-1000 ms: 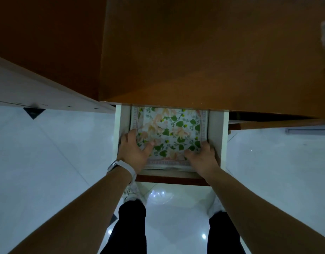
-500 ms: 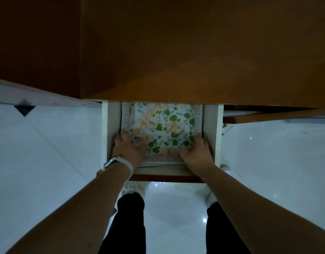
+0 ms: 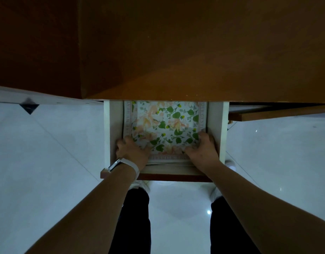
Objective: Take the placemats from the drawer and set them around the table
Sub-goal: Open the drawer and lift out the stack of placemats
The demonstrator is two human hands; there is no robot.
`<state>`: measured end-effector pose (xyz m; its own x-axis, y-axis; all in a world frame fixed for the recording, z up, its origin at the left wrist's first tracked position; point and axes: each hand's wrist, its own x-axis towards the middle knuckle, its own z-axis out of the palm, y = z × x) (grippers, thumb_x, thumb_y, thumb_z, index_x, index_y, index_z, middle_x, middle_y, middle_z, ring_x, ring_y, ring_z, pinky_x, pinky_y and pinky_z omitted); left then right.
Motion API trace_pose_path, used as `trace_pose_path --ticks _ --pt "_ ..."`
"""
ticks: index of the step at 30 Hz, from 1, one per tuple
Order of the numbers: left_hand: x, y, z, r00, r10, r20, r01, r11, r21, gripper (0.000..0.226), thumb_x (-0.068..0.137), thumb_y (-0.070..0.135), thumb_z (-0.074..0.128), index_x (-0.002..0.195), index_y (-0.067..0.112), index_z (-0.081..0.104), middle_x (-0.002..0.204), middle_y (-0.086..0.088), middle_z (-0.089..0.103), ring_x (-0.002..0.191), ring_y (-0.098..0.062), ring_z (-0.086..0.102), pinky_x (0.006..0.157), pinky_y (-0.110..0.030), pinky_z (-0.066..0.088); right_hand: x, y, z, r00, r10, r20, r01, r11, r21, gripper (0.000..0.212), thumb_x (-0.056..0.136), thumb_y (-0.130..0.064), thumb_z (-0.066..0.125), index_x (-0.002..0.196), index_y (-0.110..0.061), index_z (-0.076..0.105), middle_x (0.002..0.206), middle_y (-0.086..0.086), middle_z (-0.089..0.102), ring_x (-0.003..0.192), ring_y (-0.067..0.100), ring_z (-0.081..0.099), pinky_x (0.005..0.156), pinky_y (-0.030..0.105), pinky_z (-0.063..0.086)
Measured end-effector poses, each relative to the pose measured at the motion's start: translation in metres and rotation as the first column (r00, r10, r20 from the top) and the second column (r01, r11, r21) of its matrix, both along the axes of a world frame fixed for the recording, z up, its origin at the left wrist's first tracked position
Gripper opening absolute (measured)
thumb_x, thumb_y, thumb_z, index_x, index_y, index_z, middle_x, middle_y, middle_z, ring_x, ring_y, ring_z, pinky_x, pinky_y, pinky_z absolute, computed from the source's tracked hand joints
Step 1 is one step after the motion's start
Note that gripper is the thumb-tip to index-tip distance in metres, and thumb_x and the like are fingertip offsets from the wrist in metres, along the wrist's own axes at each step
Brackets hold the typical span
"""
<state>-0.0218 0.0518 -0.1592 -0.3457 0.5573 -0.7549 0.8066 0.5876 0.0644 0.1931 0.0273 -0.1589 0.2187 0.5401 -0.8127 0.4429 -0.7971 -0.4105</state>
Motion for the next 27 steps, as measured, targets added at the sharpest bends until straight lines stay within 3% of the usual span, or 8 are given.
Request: trace_pose_path --ticks 6,10,13,15,18,23,25,27 --pt "-0.001 0.005 0.000 0.995 0.076 0.059 -0.076 0.997 -0.009 0.078 0.082 0.048 0.066 0.142 0.014 0.029 0.144 -0.016 0.027 0.128 -0.044 0.037 0.102 -0.048 0.038 0.003 -0.005 0.006 0.999 -0.039 -0.031 0.041 0.998 0.057 0.068 0.079 -0.016 0.071 0.141 -0.017 0.042 0.140 0.005 0.043 0.126 0.021 0.049 0.107 0.042 0.046" --pt "-0.002 0.003 0.005 0.981 0.157 0.111 -0.166 0.984 0.070 0.071 0.081 0.045 0.067 0.138 0.014 0.039 0.142 -0.015 0.033 0.125 -0.042 0.042 0.103 -0.047 0.039 -0.001 -0.005 0.008 0.995 -0.090 -0.042 0.093 0.991 0.093 0.076 0.063 -0.035 0.062 0.136 -0.021 0.044 0.136 0.003 0.048 0.125 0.022 0.051 0.102 0.045 0.050" --pt "-0.006 0.002 0.009 0.969 0.180 0.167 -0.207 0.964 0.165 0.061 0.082 0.034 0.069 0.133 0.009 0.047 0.138 -0.016 0.040 0.122 -0.036 0.044 0.102 -0.041 0.039 0.002 -0.014 -0.003 0.990 -0.123 -0.071 0.132 0.980 0.148 0.071 0.062 -0.035 0.059 0.131 -0.022 0.047 0.131 0.003 0.053 0.122 0.021 0.053 0.097 0.045 0.054" --pt "-0.007 -0.001 0.012 0.971 0.148 0.186 -0.192 0.950 0.248 0.055 0.081 0.027 0.070 0.128 0.006 0.052 0.134 -0.016 0.043 0.120 -0.034 0.046 0.101 -0.037 0.038 -0.002 -0.012 0.014 0.989 -0.136 -0.065 0.147 0.967 0.209 0.061 0.068 -0.028 0.063 0.127 -0.022 0.050 0.127 0.001 0.055 0.121 0.017 0.055 0.094 0.041 0.055" --pt "-0.004 -0.005 0.014 0.969 0.155 0.192 -0.217 0.906 0.364 0.047 0.079 0.017 0.071 0.123 0.004 0.058 0.137 -0.017 0.042 0.123 -0.033 0.045 0.105 -0.033 0.036 -0.008 -0.012 0.031 0.964 -0.241 -0.111 0.261 0.936 0.238 0.057 0.079 -0.002 0.069 0.122 -0.030 0.044 0.123 -0.018 0.051 0.114 -0.006 0.053 0.094 0.022 0.052" --pt "0.002 -0.004 0.023 0.896 0.258 0.362 -0.413 0.784 0.463 0.026 0.079 -0.002 0.068 0.101 0.010 0.064 0.137 -0.012 0.041 0.117 -0.017 0.046 0.086 0.004 0.031 -0.010 -0.017 0.031 0.915 -0.361 -0.181 0.399 0.878 0.264 0.075 0.083 -0.002 0.071 0.144 -0.024 0.033 0.143 0.000 0.046 0.126 0.013 0.051 0.096 0.025 0.053" --pt "0.002 -0.004 0.024 0.871 0.253 0.422 -0.450 0.756 0.475 0.025 0.078 -0.005 0.070 0.098 0.010 0.065 0.140 -0.010 0.037 0.118 -0.011 0.043 0.079 0.009 0.031 -0.011 -0.015 0.032 0.905 -0.386 -0.180 0.422 0.865 0.269 0.072 0.084 0.001 0.069 0.143 -0.020 0.035 0.141 0.002 0.047 0.125 0.013 0.052 0.087 0.010 0.051" --pt "0.003 -0.006 0.023 0.874 0.225 0.430 -0.437 0.750 0.496 0.026 0.078 -0.006 0.070 0.098 0.011 0.065 0.142 -0.009 0.035 0.120 -0.010 0.041 0.082 0.008 0.033 -0.012 -0.014 0.034 0.899 -0.405 -0.167 0.437 0.855 0.280 0.069 0.085 0.003 0.068 0.143 -0.018 0.035 0.136 0.000 0.049 0.122 0.011 0.052 0.086 0.010 0.051"
